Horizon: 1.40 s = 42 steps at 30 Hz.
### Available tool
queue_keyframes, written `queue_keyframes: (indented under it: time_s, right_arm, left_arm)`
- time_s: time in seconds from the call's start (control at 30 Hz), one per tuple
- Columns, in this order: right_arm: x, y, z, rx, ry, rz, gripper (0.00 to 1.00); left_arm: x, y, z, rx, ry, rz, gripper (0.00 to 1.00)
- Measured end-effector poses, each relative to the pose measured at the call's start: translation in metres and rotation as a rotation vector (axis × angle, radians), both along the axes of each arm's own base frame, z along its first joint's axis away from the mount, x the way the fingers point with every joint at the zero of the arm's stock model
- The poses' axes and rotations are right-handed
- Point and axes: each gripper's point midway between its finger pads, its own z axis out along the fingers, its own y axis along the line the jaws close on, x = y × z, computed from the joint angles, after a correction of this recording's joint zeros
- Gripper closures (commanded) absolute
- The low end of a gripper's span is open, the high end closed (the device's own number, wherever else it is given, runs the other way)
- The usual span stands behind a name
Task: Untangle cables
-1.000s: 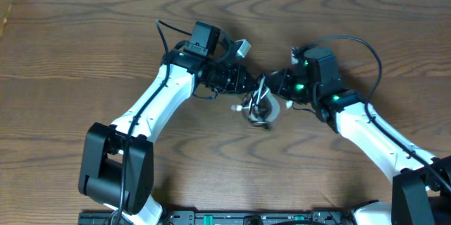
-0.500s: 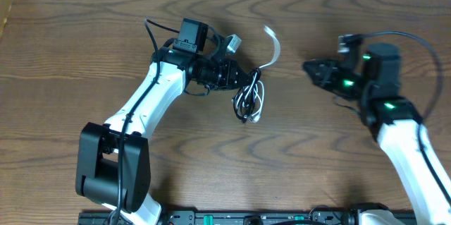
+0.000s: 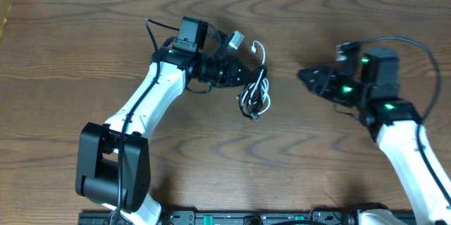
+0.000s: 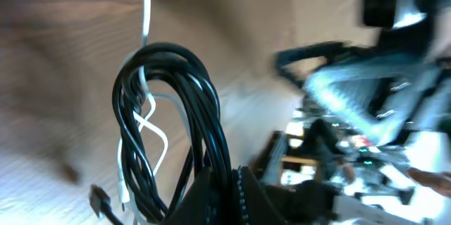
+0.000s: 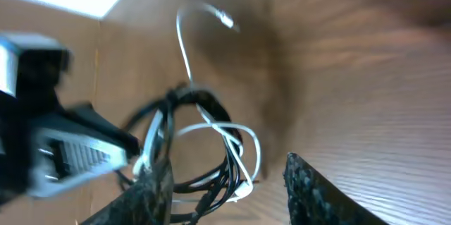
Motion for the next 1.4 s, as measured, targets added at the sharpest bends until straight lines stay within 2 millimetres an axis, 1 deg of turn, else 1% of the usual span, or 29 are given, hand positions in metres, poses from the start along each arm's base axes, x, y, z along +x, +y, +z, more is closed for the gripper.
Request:
queue_keyframes:
  time_s: [0.13,0.2,0.3,0.4,0.6,0.83,1.0,1.17,1.27,1.4]
  right_arm:
    - [0.003,0.027,-0.016,-0.002,-0.005,0.094,0.5]
    - [0.006,0.034,-0.024,-0.002,-0.003,0.117,0.5]
    - [0.012,0.041,-0.033,-0.003,-0.013,0.136,0.51]
    - [0.021,0.046,-0.034,0.001,-0.053,0.151,0.52]
    - [0.027,0.058,-0.032,0.006,-0.106,0.177,0.56]
    - [0.028,0.059,-0.03,0.01,-0.118,0.182,0.56]
    - [0.023,0.063,-0.027,0.032,-0.121,0.216,0.56]
    - [0.016,0.069,-0.022,0.074,-0.121,0.269,0.57]
    - [0.014,0.065,-0.019,0.109,-0.115,0.287,0.57]
    - [0.013,0.056,-0.012,0.164,-0.113,0.302,0.56]
  left_arm:
    - [0.002,-0.007,0.016,-0.082,0.056,0.007,0.92]
    - [0.002,-0.01,0.024,-0.118,0.088,0.007,0.92]
    - [0.0,-0.012,0.029,-0.145,0.144,0.01,0.92]
    - [-0.003,-0.012,0.032,-0.159,0.195,0.013,0.92]
    - [-0.006,-0.013,0.036,-0.178,0.251,0.009,0.92]
    - [-0.007,-0.014,0.038,-0.189,0.263,0.003,0.92]
    - [-0.003,-0.015,0.042,-0.203,0.226,-0.001,0.92]
    - [0.002,-0.015,0.038,-0.181,0.205,0.023,0.92]
    - [0.005,-0.014,0.035,-0.165,0.181,0.036,0.93]
    - [0.009,-0.013,0.031,-0.142,0.163,0.058,0.93]
